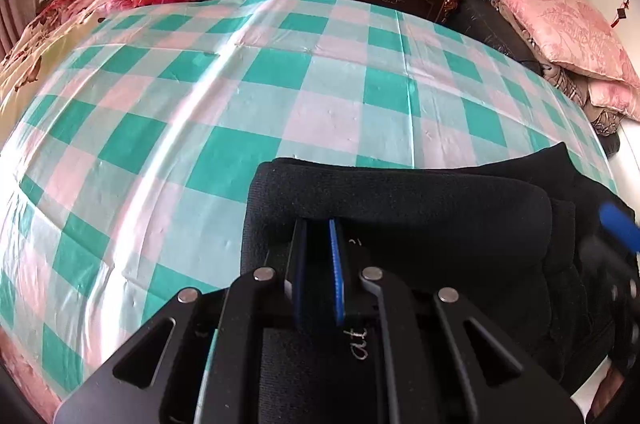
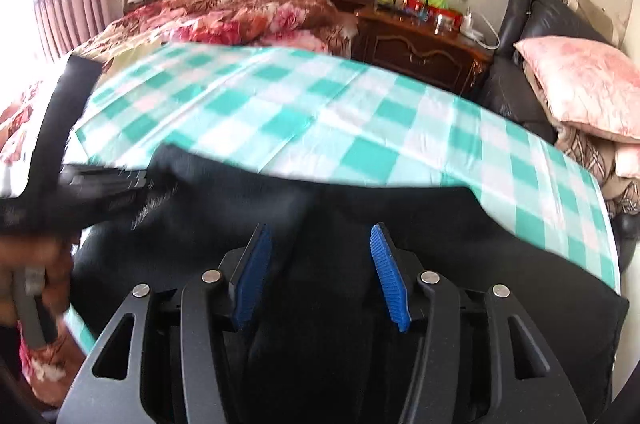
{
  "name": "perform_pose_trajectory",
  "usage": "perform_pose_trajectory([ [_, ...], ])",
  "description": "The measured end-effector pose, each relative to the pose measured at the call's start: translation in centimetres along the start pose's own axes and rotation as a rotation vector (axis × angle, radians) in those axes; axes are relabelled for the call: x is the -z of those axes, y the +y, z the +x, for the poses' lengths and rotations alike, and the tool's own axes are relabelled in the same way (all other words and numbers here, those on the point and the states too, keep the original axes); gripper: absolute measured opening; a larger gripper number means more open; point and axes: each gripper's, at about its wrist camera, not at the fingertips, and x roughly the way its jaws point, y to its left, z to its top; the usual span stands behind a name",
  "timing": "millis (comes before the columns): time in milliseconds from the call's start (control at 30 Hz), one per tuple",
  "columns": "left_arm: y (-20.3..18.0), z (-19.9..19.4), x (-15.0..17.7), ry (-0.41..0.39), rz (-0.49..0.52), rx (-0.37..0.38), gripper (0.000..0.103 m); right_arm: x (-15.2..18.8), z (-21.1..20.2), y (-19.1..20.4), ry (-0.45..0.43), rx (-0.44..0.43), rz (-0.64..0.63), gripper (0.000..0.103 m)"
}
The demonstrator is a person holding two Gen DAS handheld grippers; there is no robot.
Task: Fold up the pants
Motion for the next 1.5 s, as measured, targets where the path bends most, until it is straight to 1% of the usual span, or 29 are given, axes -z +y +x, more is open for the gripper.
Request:
perform_pose_trajectory([
  [67,0.4,-1.2,0.5,-0.030,-0.030,0.015,0.017,-0.1,2.2,0.0,0.059,0.039,-0.010,0.050],
  [100,0.4,-2.0,0.9,-0.052,-0.027,0.014,0.023,0.2,3.8,-0.1,0.114,0.051,-0.002,0.050],
  [133,0.2,-2.9,1.4,-0.077,-0.011,0.007,0.029,0.6,4.4,-0.3,0.127,0.045,0.005,0.050],
  [233,-0.1,-6.2,3.7,-0.144,0.028,-0.013,0.030,1.2,4.4,0.0,0.094,0.068,-0.019,0.051],
  [300,-0.4,-8.0,5.3,-0.166,0.054,-0.015,0.030,1.3,4.4,0.1,0.092,0.078,-0.020,0.051],
  [367,-0.7,-9.4,6.8,-0.180,0.088,-0.033,0.030,1.3,4.3,0.3,0.085,0.091,-0.029,0.051],
  [567,0.3,-10.7,9.4,-0.162,0.063,-0.038,0.030,1.4,4.5,0.2,0.082,0.097,-0.029,0.052],
  [600,0.3,-10.5,9.7,-0.149,0.065,-0.038,0.030,1.4,4.5,0.2,0.081,0.097,-0.030,0.052],
  [633,0.5,-9.7,10.0,-0.113,0.062,-0.038,0.030,1.4,4.5,0.2,0.081,0.101,-0.031,0.053],
  [700,1.0,-8.3,10.5,-0.061,0.028,-0.034,0.032,1.4,4.5,0.2,0.081,0.104,-0.033,0.053],
  [733,1.1,-8.1,10.7,-0.066,0.025,-0.045,0.034,1.4,4.5,0.2,0.080,0.104,-0.033,0.053],
  [833,0.6,-7.9,10.9,-0.072,0.047,-0.064,0.035,1.4,4.5,0.3,0.078,0.109,-0.034,0.057],
  [867,0.7,-7.9,10.9,-0.073,0.041,-0.061,0.036,1.4,4.4,0.3,0.076,0.117,-0.037,0.060],
  [900,1.1,-7.8,11.0,-0.071,0.018,-0.048,0.038,1.3,4.4,0.4,0.074,0.127,-0.040,0.062],
  [967,1.7,-7.7,10.9,-0.066,-0.024,-0.034,0.046,1.3,4.4,0.2,0.071,0.144,-0.033,0.070],
  [1000,2.1,-7.6,10.9,-0.063,-0.052,-0.044,0.057,1.3,4.3,0.0,0.071,0.149,-0.024,0.072],
  [1033,2.4,-7.5,10.8,-0.059,-0.076,-0.045,0.061,1.3,4.3,-0.2,0.073,0.154,-0.013,0.077],
  [1067,2.8,-7.5,10.8,-0.053,-0.109,-0.035,0.062,1.3,4.3,-0.4,0.075,0.159,-0.005,0.082],
  [1133,2.6,-7.6,10.6,-0.045,-0.125,-0.066,0.066,1.3,4.3,-0.7,0.088,0.174,0.007,0.087],
  [1167,2.1,-7.8,10.6,-0.059,-0.118,-0.099,0.067,1.4,4.3,-0.8,0.095,0.172,0.015,0.087],
  [1200,1.8,-8.0,10.6,-0.072,-0.110,-0.116,0.070,1.4,4.2,-0.9,0.099,0.165,0.031,0.087],
  [1233,1.4,-8.2,10.6,-0.088,-0.102,-0.129,0.079,1.5,4.0,-1.0,0.095,0.157,0.039,0.087],
  [1300,1.0,-8.5,10.9,-0.122,-0.090,-0.146,0.090,1.7,3.7,-1.1,0.088,0.140,0.031,0.087],
  [1333,0.8,-8.9,11.1,-0.163,-0.090,-0.183,0.091,1.7,3.3,-1.1,0.087,0.136,0.018,0.087],
  [1367,0.6,-9.0,11.2,-0.178,-0.084,-0.205,0.091,1.6,2.4,-1.2,0.069,0.140,0.026,0.087],
  [1400,0.4,-9.0,11.2,-0.175,-0.061,-0.228,0.091,1.5,1.5,-1.2,0.043,0.135,0.039,0.087],
  [1433,0.3,-8.6,11.1,-0.153,-0.034,-0.229,0.091,1.4,0.2,-1.0,0.009,0.119,0.049,0.087],
  [1467,0.4,-8.3,11.0,-0.128,-0.015,-0.209,0.091,1.3,-0.8,-0.6,-0.007,0.094,0.041,0.087],
  [1500,0.5,-8.2,11.0,-0.123,-0.019,-0.196,0.091,1.2,-1.2,-0.2,-0.009,0.071,0.031,0.087],
])
